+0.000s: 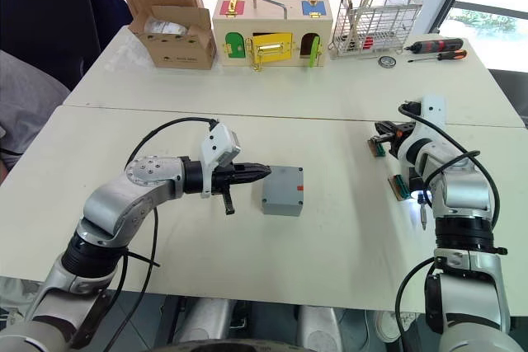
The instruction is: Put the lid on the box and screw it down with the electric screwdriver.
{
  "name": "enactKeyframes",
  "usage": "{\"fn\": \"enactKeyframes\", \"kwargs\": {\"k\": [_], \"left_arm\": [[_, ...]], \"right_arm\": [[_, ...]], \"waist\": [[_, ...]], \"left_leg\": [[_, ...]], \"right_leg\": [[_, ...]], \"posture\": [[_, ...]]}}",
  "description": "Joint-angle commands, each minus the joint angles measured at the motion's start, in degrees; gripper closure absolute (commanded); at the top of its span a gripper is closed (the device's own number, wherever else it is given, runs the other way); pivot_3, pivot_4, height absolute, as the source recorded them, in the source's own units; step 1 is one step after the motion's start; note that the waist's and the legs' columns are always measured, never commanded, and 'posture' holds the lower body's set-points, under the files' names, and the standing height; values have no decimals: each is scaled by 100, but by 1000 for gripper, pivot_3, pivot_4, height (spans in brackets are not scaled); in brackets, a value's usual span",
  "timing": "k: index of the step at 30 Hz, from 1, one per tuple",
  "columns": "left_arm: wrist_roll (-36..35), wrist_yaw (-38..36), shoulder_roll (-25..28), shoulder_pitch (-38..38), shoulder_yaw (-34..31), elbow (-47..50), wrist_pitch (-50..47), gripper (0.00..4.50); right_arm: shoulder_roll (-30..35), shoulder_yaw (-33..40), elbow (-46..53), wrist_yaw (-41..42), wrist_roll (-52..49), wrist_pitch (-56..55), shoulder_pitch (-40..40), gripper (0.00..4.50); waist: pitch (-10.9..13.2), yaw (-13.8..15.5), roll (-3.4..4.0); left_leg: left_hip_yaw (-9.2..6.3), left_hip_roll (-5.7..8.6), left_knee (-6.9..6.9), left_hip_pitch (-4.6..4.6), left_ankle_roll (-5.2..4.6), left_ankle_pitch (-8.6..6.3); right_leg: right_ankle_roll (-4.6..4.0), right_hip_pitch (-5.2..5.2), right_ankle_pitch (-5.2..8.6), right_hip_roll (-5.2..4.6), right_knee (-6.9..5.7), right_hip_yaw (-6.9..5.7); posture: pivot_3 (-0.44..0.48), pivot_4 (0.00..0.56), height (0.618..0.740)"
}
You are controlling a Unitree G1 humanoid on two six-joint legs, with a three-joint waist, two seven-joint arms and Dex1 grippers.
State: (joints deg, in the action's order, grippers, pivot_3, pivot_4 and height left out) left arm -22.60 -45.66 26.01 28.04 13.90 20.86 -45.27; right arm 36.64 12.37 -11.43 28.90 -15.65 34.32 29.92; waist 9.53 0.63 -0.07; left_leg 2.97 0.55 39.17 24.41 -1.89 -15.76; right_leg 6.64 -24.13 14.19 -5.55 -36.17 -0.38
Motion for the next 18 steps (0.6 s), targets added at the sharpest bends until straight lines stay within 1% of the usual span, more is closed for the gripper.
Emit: {"fn": "enactKeyframes", "kwargs": {"k": [1, 4, 6, 8, 9, 11, 13, 18], "left_arm": [[-56, -36, 44, 78, -110, 65, 148, 4500], [-98, -103, 180, 74, -193, 129, 108, 4500], [-230, -294, 485, -18, -264, 340, 5, 4500], [-386, -565, 910, -192, -316, 615, -118, 4500], [-449, -631, 1037, -249, -335, 696, -163, 4500], [-536, -659, 1146, -284, -335, 762, -215, 4500], [-561, -621, 1149, -305, -289, 792, -234, 4500], [-533, -511, 1076, -323, -203, 847, -278, 4500]], "right_arm": [[109, 289, 606, 23, -256, 177, 108, 4450], [163, 228, 1543, 548, -804, 570, -114, 4450], [219, 75, 2526, 1028, -1452, 1065, -484, 4450], [205, -185, 3434, 1352, -2075, 1540, -886, 4450], [162, -315, 3647, 1398, -2210, 1641, -1016, 4450], [146, -521, 3797, 1422, -2252, 1690, -1173, 4450], [94, -682, 3820, 1359, -2204, 1649, -1254, 4450], [-64, -768, 3727, 1183, -2199, 1607, -1203, 4450]], "waist": [[0, -2, 0], [0, -1, 0], [0, -3, 0], [0, -6, 0], [0, -7, 0], [0, -10, 0], [0, 26, -1], [0, 10, -2]], "left_leg": [[0, 0, 0, 0, 0, 0], [-1, 0, -1, 0, -1, -1], [-3, -3, -3, 1, -3, -2], [-8, -7, -6, 1, -5, -3], [-10, -8, -7, 0, -5, -3], [-11, -9, -6, -1, -5, -3], [-10, -3, -1, 0, -5, -3], [-12, 5, 4, 0, -11, -7]], "right_leg": [[0, 0, 0, 0, 0, 0], [0, -1, 0, 0, 0, 0], [0, -2, 0, 2, 1, 0], [0, -2, 0, 4, 1, -1], [-1, -2, 0, 5, 1, -2], [-1, -1, 0, 3, 1, -2], [-2, 3, 0, -3, 0, -2], [-4, 9, 1, -7, 8, -2]], "posture": [[0, 150, 731], [0, 150, 731], [0, 150, 731], [0, 150, 731], [0, 150, 731], [0, 150, 731], [0, 150, 731], [0, 150, 731]]}}
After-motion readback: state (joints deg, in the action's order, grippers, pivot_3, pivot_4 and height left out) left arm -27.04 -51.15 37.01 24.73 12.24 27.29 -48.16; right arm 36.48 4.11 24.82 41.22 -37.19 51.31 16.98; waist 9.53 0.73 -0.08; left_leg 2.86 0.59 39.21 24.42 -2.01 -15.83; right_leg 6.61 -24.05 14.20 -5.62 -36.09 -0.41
